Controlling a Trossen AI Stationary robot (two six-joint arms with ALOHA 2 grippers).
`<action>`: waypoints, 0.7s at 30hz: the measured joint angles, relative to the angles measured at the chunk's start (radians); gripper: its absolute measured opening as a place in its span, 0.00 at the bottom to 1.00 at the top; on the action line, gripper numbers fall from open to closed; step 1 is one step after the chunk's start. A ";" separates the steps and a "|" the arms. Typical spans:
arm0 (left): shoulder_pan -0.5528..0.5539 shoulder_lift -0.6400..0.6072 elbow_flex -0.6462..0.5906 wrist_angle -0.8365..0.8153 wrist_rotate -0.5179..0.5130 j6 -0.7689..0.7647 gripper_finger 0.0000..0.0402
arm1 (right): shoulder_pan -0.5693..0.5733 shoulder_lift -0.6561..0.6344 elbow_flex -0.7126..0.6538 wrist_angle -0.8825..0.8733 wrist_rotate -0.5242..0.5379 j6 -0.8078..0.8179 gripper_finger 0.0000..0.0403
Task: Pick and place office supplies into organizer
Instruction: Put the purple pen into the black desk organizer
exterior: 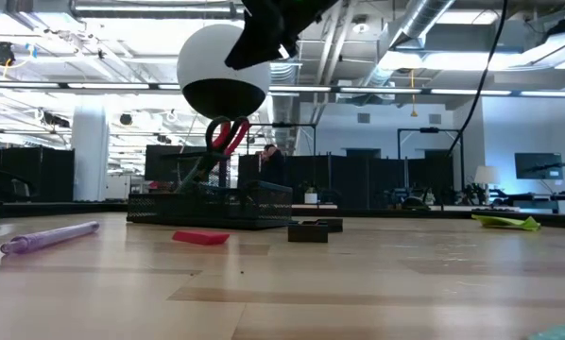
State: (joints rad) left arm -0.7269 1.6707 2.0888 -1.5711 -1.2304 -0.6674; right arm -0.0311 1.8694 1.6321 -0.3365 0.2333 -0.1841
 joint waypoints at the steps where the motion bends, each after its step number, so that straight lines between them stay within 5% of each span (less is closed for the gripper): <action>1: 0.000 0.000 0.000 0.000 0.001 0.000 0.38 | 0.000 0.000 0.000 0.006 0.000 0.001 0.31; 5: 0.000 0.000 0.000 0.000 0.023 -0.014 0.38 | 0.017 0.000 0.000 0.008 -0.014 0.079 0.34; 10: 0.000 0.004 -0.013 0.001 0.088 -0.108 0.38 | 0.082 -0.037 0.002 -0.163 -0.237 0.185 0.33; 12: -0.002 0.013 -0.049 0.001 0.099 -0.160 0.38 | 0.125 -0.060 -0.002 -0.290 -0.251 0.216 0.31; 21: -0.015 0.016 -0.441 0.086 0.112 -0.719 0.38 | 0.301 -0.146 -0.003 -0.562 0.024 0.352 0.28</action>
State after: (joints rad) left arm -0.7422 1.6871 1.6478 -1.4849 -1.1180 -1.3867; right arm 0.2703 1.7235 1.6294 -0.8987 0.2571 0.1675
